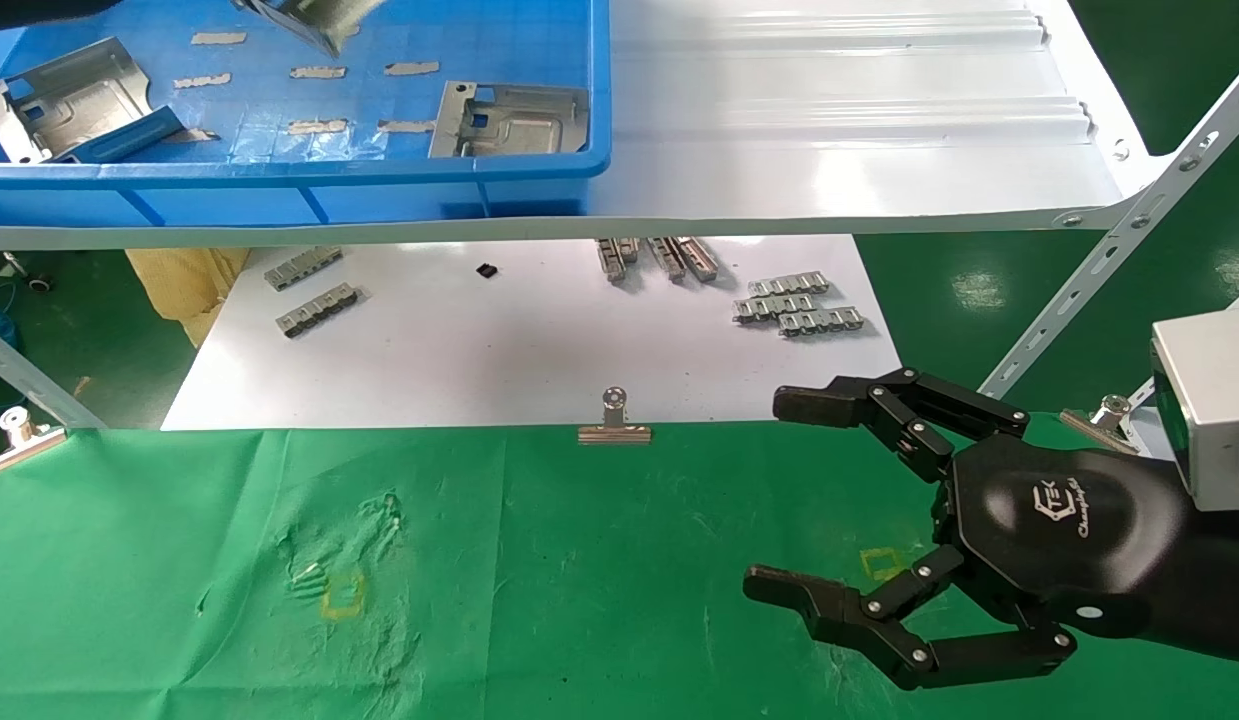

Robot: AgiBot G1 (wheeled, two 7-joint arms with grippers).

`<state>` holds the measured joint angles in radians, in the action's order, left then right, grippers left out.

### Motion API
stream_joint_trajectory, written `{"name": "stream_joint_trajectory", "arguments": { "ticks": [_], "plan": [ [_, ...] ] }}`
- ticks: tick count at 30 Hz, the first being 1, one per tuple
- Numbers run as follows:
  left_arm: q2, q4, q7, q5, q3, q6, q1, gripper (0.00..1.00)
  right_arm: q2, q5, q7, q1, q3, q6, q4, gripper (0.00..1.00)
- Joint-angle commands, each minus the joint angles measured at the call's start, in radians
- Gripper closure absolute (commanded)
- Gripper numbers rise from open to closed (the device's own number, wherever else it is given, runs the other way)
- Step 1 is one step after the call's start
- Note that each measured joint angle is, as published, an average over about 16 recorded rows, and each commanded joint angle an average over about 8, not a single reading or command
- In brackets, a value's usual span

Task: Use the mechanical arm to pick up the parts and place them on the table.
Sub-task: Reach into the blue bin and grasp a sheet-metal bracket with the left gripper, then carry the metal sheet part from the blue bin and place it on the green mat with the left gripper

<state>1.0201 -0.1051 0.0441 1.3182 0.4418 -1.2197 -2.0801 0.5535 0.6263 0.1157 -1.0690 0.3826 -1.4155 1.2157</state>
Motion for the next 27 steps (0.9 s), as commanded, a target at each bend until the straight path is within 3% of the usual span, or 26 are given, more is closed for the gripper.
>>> {"name": "stream_joint_trajectory", "arguments": {
  "ticks": [1,5,9,20,27],
  "plan": [
    [-0.02,-0.021,0.023,-0.012,-0.006,-0.102,-0.003,1.0,0.0,0.0,0.0,0.0,0.0,0.0,0.0,0.0],
    [-0.053,-0.043,0.085,-0.045,-0.018,-0.287,0.02,1.0,0.0,0.0,0.0,0.0,0.0,0.0,0.0,0.0],
    [-0.079,-0.082,0.143,-0.077,-0.02,-0.373,0.063,1.0,0.0,0.0,0.0,0.0,0.0,0.0,0.0,0.0],
    [-0.232,-0.437,0.243,-0.243,0.107,-0.377,0.309,1.0,0.0,0.0,0.0,0.0,0.0,0.0,0.0,0.0],
    [-0.26,-0.395,0.419,-0.211,0.18,-0.345,0.384,1.0,0.0,0.0,0.0,0.0,0.0,0.0,0.0,0.0]
  ]
}}
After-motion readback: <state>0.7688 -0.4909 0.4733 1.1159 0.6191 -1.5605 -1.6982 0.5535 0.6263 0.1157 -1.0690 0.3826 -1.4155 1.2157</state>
